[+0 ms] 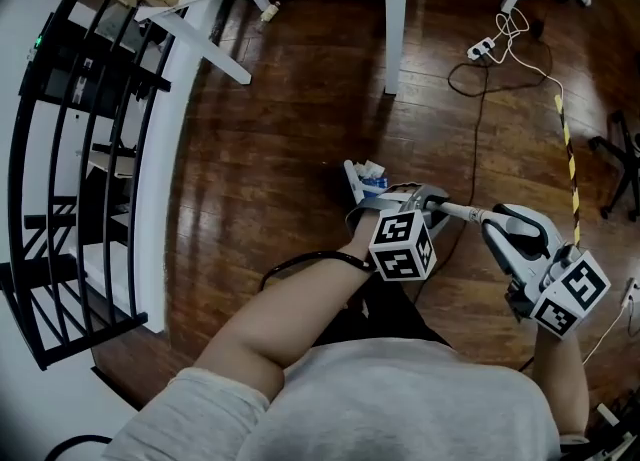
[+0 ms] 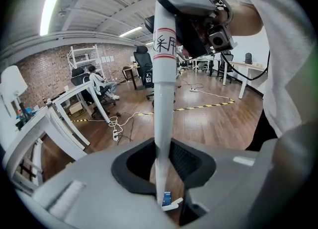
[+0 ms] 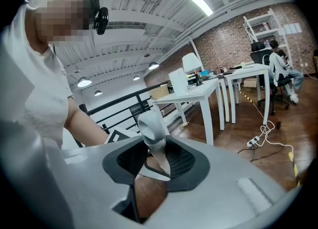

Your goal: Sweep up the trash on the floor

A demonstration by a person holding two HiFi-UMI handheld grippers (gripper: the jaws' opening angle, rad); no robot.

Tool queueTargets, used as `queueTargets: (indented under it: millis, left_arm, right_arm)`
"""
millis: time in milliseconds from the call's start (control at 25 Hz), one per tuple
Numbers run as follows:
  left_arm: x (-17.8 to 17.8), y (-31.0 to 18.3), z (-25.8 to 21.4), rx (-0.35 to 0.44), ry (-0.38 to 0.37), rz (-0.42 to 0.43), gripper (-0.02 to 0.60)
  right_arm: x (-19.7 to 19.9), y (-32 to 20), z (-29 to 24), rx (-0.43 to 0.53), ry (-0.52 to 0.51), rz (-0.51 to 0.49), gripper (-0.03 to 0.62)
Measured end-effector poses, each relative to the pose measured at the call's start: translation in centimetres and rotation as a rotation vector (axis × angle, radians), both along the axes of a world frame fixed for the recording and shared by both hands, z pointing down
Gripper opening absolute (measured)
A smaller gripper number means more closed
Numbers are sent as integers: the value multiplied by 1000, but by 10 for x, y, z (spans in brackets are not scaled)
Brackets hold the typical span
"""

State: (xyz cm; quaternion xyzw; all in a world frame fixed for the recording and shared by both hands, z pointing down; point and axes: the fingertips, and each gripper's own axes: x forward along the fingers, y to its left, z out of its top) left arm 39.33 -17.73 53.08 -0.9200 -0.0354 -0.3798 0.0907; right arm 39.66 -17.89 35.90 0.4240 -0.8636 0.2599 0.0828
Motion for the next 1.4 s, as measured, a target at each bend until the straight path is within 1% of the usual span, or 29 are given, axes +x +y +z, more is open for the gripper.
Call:
queueTargets:
  millis: [120, 240, 360, 520, 680, 920, 1040, 1240, 1400]
  left_arm:
    - [-14, -8, -8, 17, -4, -32, 82]
    - [-36, -5, -14, 21, -7, -64, 83]
    - [-66, 7, -18, 35, -13, -90, 83]
    - [-112, 34, -27, 49, -19, -103, 83]
    - [-163, 86, -32, 59, -30, -103, 83]
    - [-240, 189, -44, 53, -52, -77, 84]
    - [-272, 236, -48, 45, -53, -70, 84]
    - [-307, 289, -46, 8, -39, -95, 83]
    - [-317, 328, -49, -32, -20, -114, 84]
  right_arm:
    - [-15, -6, -8, 24, -21, -35, 117]
    - [-40, -2, -15, 46, -21, -81, 121]
    - [-73, 12, -21, 71, -12, -122, 121]
    - [-119, 44, -29, 87, 9, -160, 121]
    - [-166, 97, -33, 100, 4, -163, 120]
    - [-238, 198, -44, 110, -29, -145, 117]
    - [-268, 244, -48, 97, -35, -148, 118]
    - [-306, 294, -45, 56, -2, -190, 118]
    - [-321, 324, -49, 31, 16, -209, 118]
